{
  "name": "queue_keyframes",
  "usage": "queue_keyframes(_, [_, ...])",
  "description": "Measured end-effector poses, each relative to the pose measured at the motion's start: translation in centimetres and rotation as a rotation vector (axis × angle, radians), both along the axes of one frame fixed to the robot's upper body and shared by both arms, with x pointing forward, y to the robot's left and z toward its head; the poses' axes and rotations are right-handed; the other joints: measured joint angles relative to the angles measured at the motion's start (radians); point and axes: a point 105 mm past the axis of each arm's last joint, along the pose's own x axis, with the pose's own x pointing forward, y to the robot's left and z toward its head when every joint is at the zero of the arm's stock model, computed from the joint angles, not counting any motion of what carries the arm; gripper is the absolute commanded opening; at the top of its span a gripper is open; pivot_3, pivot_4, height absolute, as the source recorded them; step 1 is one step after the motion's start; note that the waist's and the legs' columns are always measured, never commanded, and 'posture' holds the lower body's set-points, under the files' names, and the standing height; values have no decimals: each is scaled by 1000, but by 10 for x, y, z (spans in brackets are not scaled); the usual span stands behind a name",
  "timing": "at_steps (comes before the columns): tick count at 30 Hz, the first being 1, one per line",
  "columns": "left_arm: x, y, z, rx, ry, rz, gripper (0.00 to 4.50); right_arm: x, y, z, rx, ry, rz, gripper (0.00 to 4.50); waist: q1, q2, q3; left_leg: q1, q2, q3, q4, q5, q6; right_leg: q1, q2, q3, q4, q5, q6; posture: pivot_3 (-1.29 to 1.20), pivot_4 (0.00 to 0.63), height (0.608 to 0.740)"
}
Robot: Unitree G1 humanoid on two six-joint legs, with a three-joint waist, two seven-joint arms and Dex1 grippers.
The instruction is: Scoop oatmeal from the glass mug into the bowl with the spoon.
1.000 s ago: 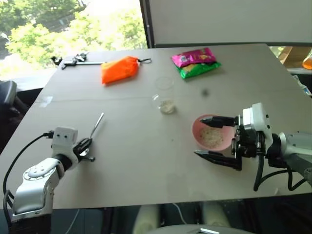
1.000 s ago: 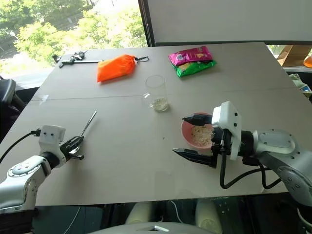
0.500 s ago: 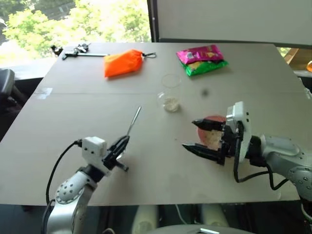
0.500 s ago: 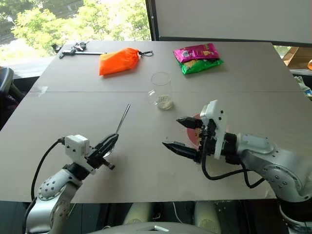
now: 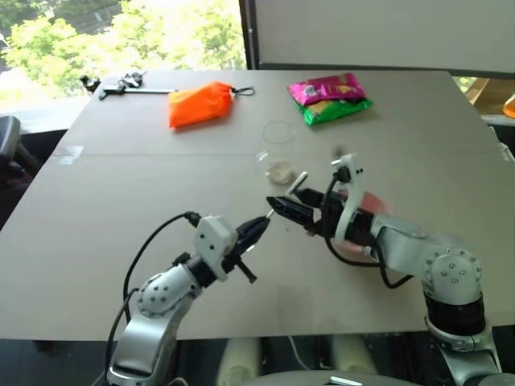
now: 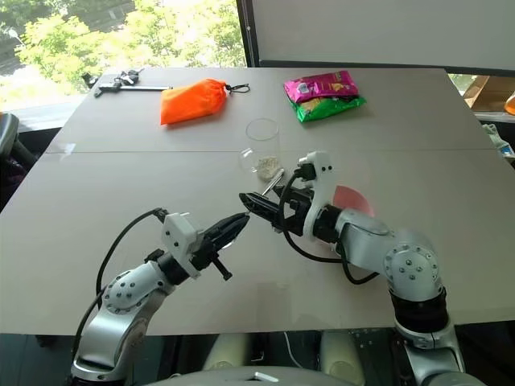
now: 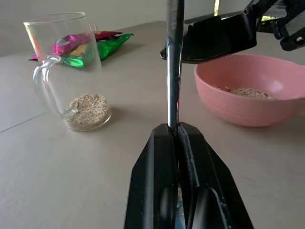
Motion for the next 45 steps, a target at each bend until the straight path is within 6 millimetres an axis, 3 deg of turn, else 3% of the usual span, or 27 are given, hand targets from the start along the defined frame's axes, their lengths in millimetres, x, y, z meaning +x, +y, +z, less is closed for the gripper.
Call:
queue_keyframes(6, [0,-2,-4,5,-6,-14,42,8,-1,0,9,19,-46,4500,-3,0,0,-1,0,0,2,0,0,0,1,0,0,0,0,0,150,696])
queue_keyframes(8, [-1,-3,-5,4,-4,-18,0,9,0,1,11,18,-48,3994,-5,0,0,-1,1,0,2,0,0,0,1,0,0,0,0,0,150,696])
queue_keyframes(13, [0,-2,-6,2,-12,-18,0,13,-1,4,21,18,-65,2239,-6,0,0,-1,2,0,2,0,0,-1,2,1,0,0,0,0,150,696])
queue_keyframes(17, [1,-1,-7,3,-10,-15,0,14,-1,3,25,27,-72,278,-6,0,0,-2,2,0,2,0,0,-2,2,1,0,0,1,0,150,696])
queue_keyframes(18, [2,0,-8,3,-7,-13,0,13,0,3,35,31,-61,43,-6,0,0,-3,2,0,2,0,0,-2,2,1,0,0,1,0,150,696])
queue_keyframes(27, [2,0,-10,-29,11,-11,0,14,3,4,32,30,-59,43,-7,0,0,-8,2,-1,6,0,0,-5,3,0,1,1,1,0,150,696])
queue_keyframes(31, [0,1,-12,-75,55,-26,1240,16,3,5,30,30,-74,0,-7,0,0,-9,2,-2,8,0,0,-5,3,0,1,1,2,0,150,696])
queue_keyframes(32, [-1,1,-13,-78,61,-27,1743,17,3,6,30,29,-79,0,-7,1,0,-10,2,-2,8,0,0,-5,3,0,1,1,2,0,150,696])
queue_keyframes(34, [3,8,-12,-114,75,21,2201,20,2,11,31,9,-90,0,-7,1,0,-10,2,-3,8,0,0,-6,3,-1,1,1,2,0,150,696])
queue_keyframes(38, [14,30,8,-185,4,156,2201,25,-15,26,26,-42,-97,0,-3,1,1,-11,1,-4,9,0,0,-5,3,-2,1,2,3,0,150,696])
queue_keyframes(41, [31,48,27,-216,-77,278,2201,36,-39,42,15,-84,-132,0,-2,1,1,-11,1,-4,10,0,0,-5,3,-2,1,2,3,0,150,696])
queue_keyframes(45, [43,48,31,-211,-94,304,2201,45,-53,55,4,-122,-162,0,-5,2,1,-11,1,-4,10,0,0,-5,4,-1,1,2,4,0,150,696])
